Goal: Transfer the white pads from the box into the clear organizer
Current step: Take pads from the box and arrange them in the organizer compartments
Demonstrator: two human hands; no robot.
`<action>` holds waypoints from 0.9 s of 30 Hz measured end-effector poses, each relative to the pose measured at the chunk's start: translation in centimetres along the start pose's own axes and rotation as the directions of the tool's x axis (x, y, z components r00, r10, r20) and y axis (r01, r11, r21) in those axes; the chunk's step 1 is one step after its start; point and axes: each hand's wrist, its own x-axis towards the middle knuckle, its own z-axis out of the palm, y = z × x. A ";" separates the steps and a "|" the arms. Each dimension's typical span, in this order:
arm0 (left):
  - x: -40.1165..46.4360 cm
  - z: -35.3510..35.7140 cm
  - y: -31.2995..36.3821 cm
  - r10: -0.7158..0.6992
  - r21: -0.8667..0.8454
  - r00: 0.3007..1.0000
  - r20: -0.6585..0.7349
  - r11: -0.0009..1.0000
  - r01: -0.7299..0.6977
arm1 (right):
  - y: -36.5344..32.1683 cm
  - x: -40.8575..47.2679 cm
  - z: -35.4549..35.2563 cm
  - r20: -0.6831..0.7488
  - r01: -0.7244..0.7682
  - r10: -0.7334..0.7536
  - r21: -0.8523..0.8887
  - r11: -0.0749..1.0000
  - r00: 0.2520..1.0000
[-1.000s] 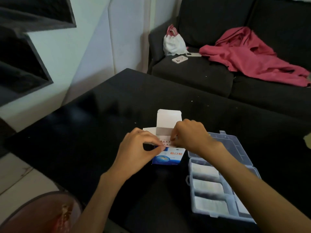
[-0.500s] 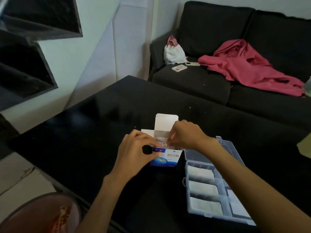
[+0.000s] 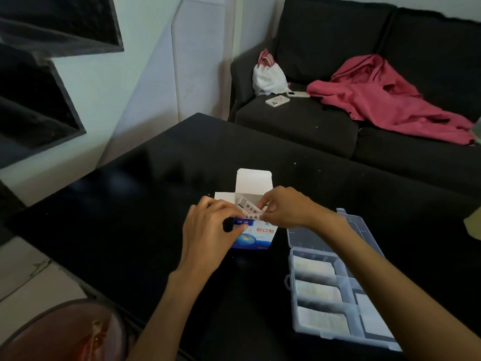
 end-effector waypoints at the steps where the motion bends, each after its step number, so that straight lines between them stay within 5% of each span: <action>1: 0.1 0.0 0.0 -0.007 -0.005 1.000 0.010 1.000 0.007 | -0.2 0.5 -0.5 0.051 -0.004 0.005 -0.018 1.000 0.999; 5: 0.1 -0.4 -0.1 -0.103 -0.053 0.995 0.018 0.993 0.104 | -0.7 1.8 -1.4 0.120 -0.008 0.020 -0.098 0.995 0.993; 10: 0.2 -0.6 0.3 -0.161 -0.064 0.986 -0.036 0.985 0.159 | -0.4 1.7 -1.0 -0.099 0.020 -0.031 -0.105 0.994 0.995; 16: 0.4 0.1 -0.2 -0.142 -0.061 0.987 -0.082 0.989 0.137 | 0.4 0.6 0.2 -0.322 0.117 -0.041 0.221 0.968 0.946; 20: 0.5 -0.4 0.9 -0.195 -0.275 0.959 -0.204 0.952 0.135 | 0.3 -1.0 -0.3 -0.396 0.213 -0.018 0.454 0.865 0.918; 22: 0.7 -0.9 2.5 -0.340 -0.529 0.937 -0.084 0.812 0.247 | 0.4 -3.2 -0.3 -0.455 0.282 -0.032 0.495 0.822 0.890; 24: 0.7 -1.6 4.4 -0.387 -0.702 0.902 0.192 0.588 0.402 | 1.1 -6.2 0.3 -0.515 0.322 -0.050 0.455 0.830 0.856; 27: -0.1 -1.8 7.0 -0.190 -0.691 0.780 0.596 0.373 0.619 | 3.2 -9.9 2.6 -0.601 0.278 -0.041 0.307 0.910 0.798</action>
